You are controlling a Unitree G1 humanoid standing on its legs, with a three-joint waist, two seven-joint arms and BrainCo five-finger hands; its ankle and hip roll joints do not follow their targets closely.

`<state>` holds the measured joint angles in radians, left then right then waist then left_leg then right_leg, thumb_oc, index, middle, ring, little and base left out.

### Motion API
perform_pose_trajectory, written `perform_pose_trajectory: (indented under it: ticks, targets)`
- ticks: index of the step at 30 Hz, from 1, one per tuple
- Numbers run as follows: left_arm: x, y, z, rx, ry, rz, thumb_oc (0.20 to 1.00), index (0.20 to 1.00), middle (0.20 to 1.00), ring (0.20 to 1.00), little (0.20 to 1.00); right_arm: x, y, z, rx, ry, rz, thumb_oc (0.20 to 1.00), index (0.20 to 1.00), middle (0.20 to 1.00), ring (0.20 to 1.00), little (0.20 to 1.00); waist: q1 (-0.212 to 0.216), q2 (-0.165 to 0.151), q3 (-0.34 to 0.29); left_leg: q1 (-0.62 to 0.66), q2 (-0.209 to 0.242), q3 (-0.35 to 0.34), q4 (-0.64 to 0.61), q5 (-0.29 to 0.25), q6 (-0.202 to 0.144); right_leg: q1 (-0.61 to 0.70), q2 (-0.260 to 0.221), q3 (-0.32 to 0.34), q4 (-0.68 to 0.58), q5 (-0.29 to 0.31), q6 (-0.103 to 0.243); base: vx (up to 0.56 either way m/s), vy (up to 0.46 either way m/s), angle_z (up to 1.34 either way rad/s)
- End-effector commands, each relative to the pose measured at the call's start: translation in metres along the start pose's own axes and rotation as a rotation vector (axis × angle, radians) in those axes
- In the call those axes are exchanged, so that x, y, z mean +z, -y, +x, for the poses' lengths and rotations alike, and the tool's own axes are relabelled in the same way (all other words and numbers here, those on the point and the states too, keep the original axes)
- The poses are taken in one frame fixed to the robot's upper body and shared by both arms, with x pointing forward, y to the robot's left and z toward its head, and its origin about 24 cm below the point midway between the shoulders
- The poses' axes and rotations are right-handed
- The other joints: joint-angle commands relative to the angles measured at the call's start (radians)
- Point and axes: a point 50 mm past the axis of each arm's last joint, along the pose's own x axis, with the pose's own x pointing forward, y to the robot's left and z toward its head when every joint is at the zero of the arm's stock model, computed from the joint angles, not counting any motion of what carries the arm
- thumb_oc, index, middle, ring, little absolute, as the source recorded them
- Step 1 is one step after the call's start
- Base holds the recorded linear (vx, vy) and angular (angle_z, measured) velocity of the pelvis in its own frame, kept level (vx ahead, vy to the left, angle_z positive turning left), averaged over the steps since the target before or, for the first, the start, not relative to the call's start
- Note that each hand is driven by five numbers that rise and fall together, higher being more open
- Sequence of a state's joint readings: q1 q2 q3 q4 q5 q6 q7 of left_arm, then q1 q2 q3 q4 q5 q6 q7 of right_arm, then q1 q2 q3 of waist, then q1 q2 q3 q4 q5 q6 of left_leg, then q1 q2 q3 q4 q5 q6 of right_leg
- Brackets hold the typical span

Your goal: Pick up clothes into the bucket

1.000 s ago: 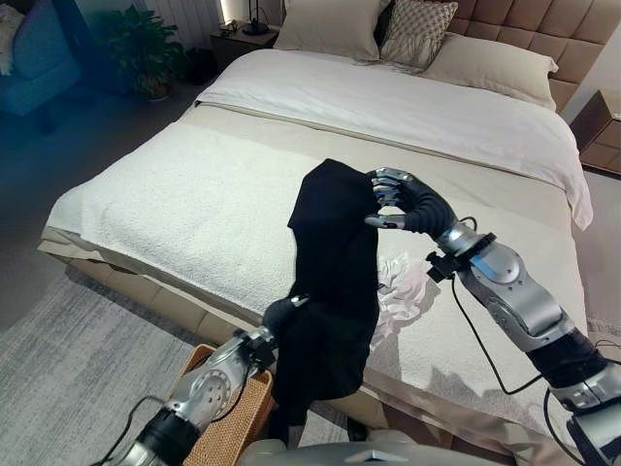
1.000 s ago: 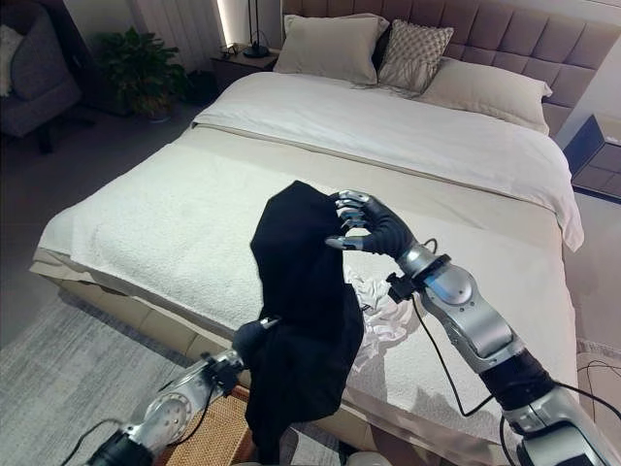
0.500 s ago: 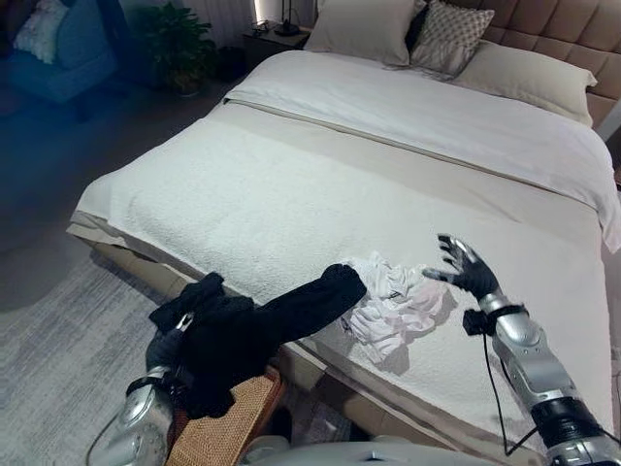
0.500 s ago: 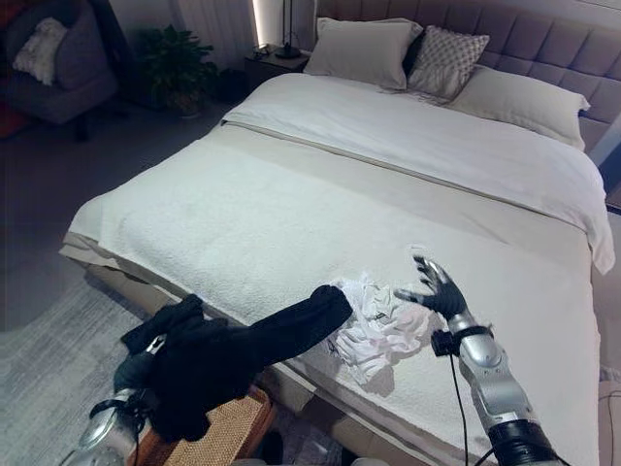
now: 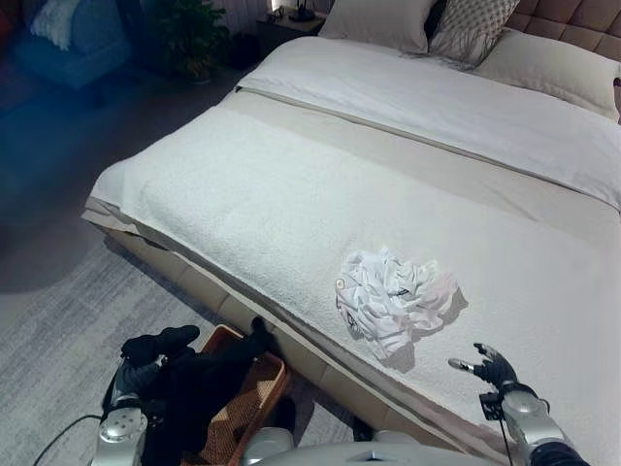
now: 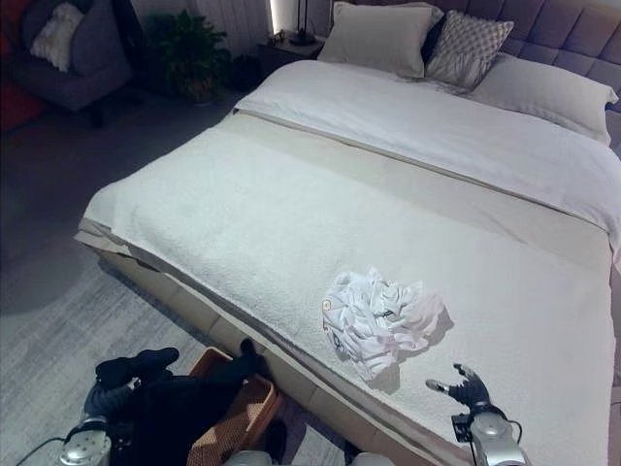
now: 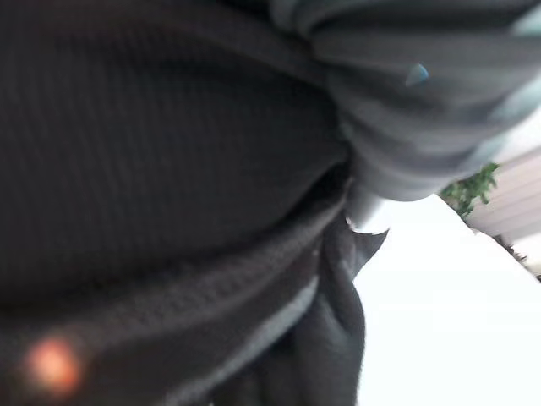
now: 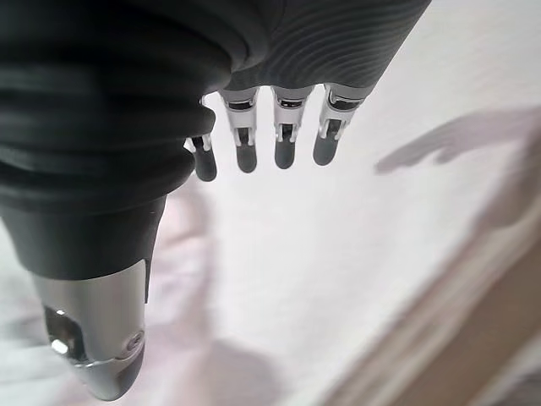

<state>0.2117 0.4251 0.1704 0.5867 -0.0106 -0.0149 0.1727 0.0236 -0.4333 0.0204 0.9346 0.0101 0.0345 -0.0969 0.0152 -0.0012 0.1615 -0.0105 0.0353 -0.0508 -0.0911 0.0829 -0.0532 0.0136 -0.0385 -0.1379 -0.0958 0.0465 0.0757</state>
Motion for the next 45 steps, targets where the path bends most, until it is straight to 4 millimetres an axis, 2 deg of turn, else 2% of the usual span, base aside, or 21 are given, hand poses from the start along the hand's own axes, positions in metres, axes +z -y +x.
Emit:
perform_pose_trajectory:
  ticks: [1, 4, 9, 13, 20, 22, 23, 24, 25, 26, 27, 32, 36, 39, 40, 45]
  targets:
    - [0.018, -0.023, 0.012, 0.073, 0.063, 0.131, 0.200, 0.200, 0.200, 0.200, 0.200, 0.032, 0.002, 0.006, -0.025, 0.099, -0.064, 1.000, 1.000, 1.000, 1.000, 1.000, 0.007, -0.042, 0.009, 0.021, -0.055, 0.047, 0.008, -0.044, 0.035, 0.001, -0.048, -0.008, 0.009, 0.034, 0.049, 0.00, 0.010, -0.09]
    - [-0.013, -0.018, 0.013, 0.056, -0.089, 0.135, 0.200, 0.200, 0.200, 0.200, 0.200, 0.022, 0.003, 0.007, -0.027, 0.050, -0.087, 1.000, 1.000, 1.000, 1.000, 1.000, 0.003, -0.042, 0.015, 0.021, -0.053, 0.049, 0.009, -0.043, 0.034, 0.001, -0.047, -0.007, 0.009, 0.035, 0.049, 0.00, 0.010, -0.10]
    - [-0.032, -0.014, 0.013, 0.048, -0.203, 0.182, 0.200, 0.200, 0.200, 0.200, 0.200, 0.025, 0.000, 0.008, -0.030, 0.049, -0.083, 1.000, 1.000, 1.000, 1.000, 1.000, -0.002, -0.045, 0.025, 0.021, -0.052, 0.051, 0.008, -0.043, 0.032, -0.004, -0.044, -0.001, 0.009, 0.035, 0.049, -0.01, 0.001, -0.02]
    - [-0.035, -0.006, 0.014, 0.020, -0.230, 0.235, 0.200, 0.200, 0.200, 0.200, 0.200, 0.031, -0.005, 0.009, -0.022, 0.067, -0.074, 1.000, 1.000, 1.000, 1.000, 1.000, -0.004, -0.048, 0.036, 0.018, -0.051, 0.052, 0.009, -0.043, 0.032, -0.008, -0.042, 0.001, 0.012, 0.036, 0.047, 0.00, 0.000, 0.00]
    - [0.001, 0.003, 0.033, 0.027, -0.136, 0.318, 0.200, 0.200, 0.200, 0.200, 0.200, 0.061, -0.017, 0.010, -0.004, 0.159, -0.066, 1.000, 1.000, 1.000, 1.000, 1.000, -0.012, -0.071, 0.104, -0.035, -0.046, 0.051, 0.019, -0.024, 0.032, -0.071, -0.037, 0.003, 0.027, 0.055, 0.046, -0.10, 0.001, -0.01]
    - [0.013, 0.002, 0.038, 0.048, -0.113, 0.335, 0.200, 0.200, 0.200, 0.200, 0.200, 0.072, -0.020, 0.010, -0.001, 0.193, -0.059, 1.000, 1.000, 1.000, 1.000, 1.000, -0.016, -0.084, 0.130, -0.064, -0.044, 0.054, 0.026, -0.016, 0.031, -0.105, -0.034, 0.005, 0.035, 0.064, 0.046, -0.15, -0.008, -0.03]
    - [0.021, -0.001, 0.043, 0.076, -0.106, 0.353, 0.200, 0.200, 0.200, 0.200, 0.200, 0.082, -0.024, 0.010, 0.001, 0.229, -0.051, 1.000, 1.000, 1.000, 1.000, 1.000, -0.020, -0.101, 0.148, -0.095, -0.041, 0.058, 0.033, -0.007, 0.030, -0.138, -0.029, 0.010, 0.038, 0.076, 0.046, -0.14, -0.015, -0.04]
    - [0.025, -0.002, 0.044, 0.085, -0.103, 0.368, 0.674, 0.674, 0.674, 0.674, 0.674, 0.086, -0.025, 0.009, 0.004, 0.239, -0.049, 1.000, 1.000, 1.000, 1.000, 1.000, -0.021, -0.109, 0.154, -0.110, -0.039, 0.060, 0.035, -0.004, 0.029, -0.151, -0.027, 0.011, 0.038, 0.081, 0.046, -0.09, -0.011, -0.05]
    - [0.025, -0.002, 0.044, 0.086, -0.102, 0.369, 1.000, 1.000, 1.000, 1.000, 1.000, 0.086, -0.025, 0.009, 0.004, 0.239, -0.048, 1.000, 1.000, 1.000, 1.000, 1.000, -0.021, -0.110, 0.153, -0.111, -0.039, 0.060, 0.035, -0.004, 0.029, -0.153, -0.027, 0.012, 0.038, 0.082, 0.046, -0.05, -0.003, -0.05]
    - [0.027, -0.007, 0.046, 0.107, -0.110, 0.381, 1.000, 1.000, 1.000, 1.000, 1.000, 0.089, -0.028, 0.009, 0.009, 0.251, -0.045, 1.000, 1.000, 1.000, 1.000, 1.000, -0.024, -0.120, 0.161, -0.123, -0.035, 0.063, 0.035, 0.001, 0.028, -0.166, -0.025, 0.014, 0.037, 0.087, 0.047, -0.05, -0.006, -0.05]
    - [0.039, -0.007, 0.049, 0.130, -0.080, 0.362, 1.000, 1.000, 1.000, 1.000, 1.000, 0.094, -0.031, 0.007, 0.014, 0.268, -0.036, 1.000, 1.000, 1.000, 1.000, 1.000, -0.025, -0.135, 0.171, -0.143, -0.028, 0.067, 0.037, 0.007, 0.026, -0.187, -0.021, 0.015, 0.036, 0.096, 0.048, -0.05, -0.006, -0.08]
    - [0.040, -0.013, 0.052, 0.176, -0.119, 0.349, 1.000, 1.000, 1.000, 1.000, 1.000, 0.098, -0.038, 0.005, 0.030, 0.286, -0.013, 1.000, 1.000, 1.000, 1.000, 1.000, -0.024, -0.162, 0.188, -0.156, -0.019, 0.077, 0.030, 0.011, 0.023, -0.207, -0.017, 0.019, 0.033, 0.101, 0.051, 0.00, -0.001, -0.12]
    - [0.040, -0.017, 0.053, 0.191, -0.133, 0.360, 1.000, 1.000, 1.000, 1.000, 1.000, 0.105, -0.037, 0.003, 0.023, 0.314, 0.015, 1.000, 1.000, 1.000, 1.000, 1.000, -0.023, -0.166, 0.196, -0.155, -0.019, 0.079, 0.027, 0.007, 0.022, -0.208, -0.017, 0.020, 0.032, 0.098, 0.052, 0.01, 0.004, -0.02]
    - [0.034, -0.027, 0.052, 0.221, -0.170, 0.357, 1.000, 1.000, 1.000, 1.000, 1.000, 0.118, -0.032, 0.000, 0.008, 0.371, 0.070, 1.000, 1.000, 1.000, 1.000, 1.000, -0.022, -0.166, 0.206, -0.153, -0.018, 0.081, 0.023, 0.005, 0.021, -0.210, -0.015, 0.020, 0.030, 0.098, 0.053, 0.00, 0.004, -0.02]
    - [0.031, -0.035, 0.051, 0.253, -0.180, 0.367, 1.000, 1.000, 1.000, 1.000, 1.000, 0.132, -0.027, -0.006, -0.005, 0.443, 0.129, 1.000, 1.000, 1.000, 1.000, 1.000, -0.022, -0.165, 0.208, -0.153, -0.016, 0.082, 0.022, 0.004, 0.020, -0.211, -0.015, 0.021, 0.028, 0.098, 0.054, 0.00, 0.000, 0.00]
    - [0.026, -0.049, 0.048, 0.303, -0.199, 0.394, 1.000, 1.000, 1.000, 1.000, 1.000, 0.149, -0.017, -0.016, -0.037, 0.549, 0.214, 1.000, 1.000, 1.000, 1.000, 1.000, -0.020, -0.164, 0.210, -0.150, -0.016, 0.083, 0.021, 0.001, 0.019, -0.208, -0.015, 0.018, 0.027, 0.097, 0.055, 0.01, -0.003, -0.03]
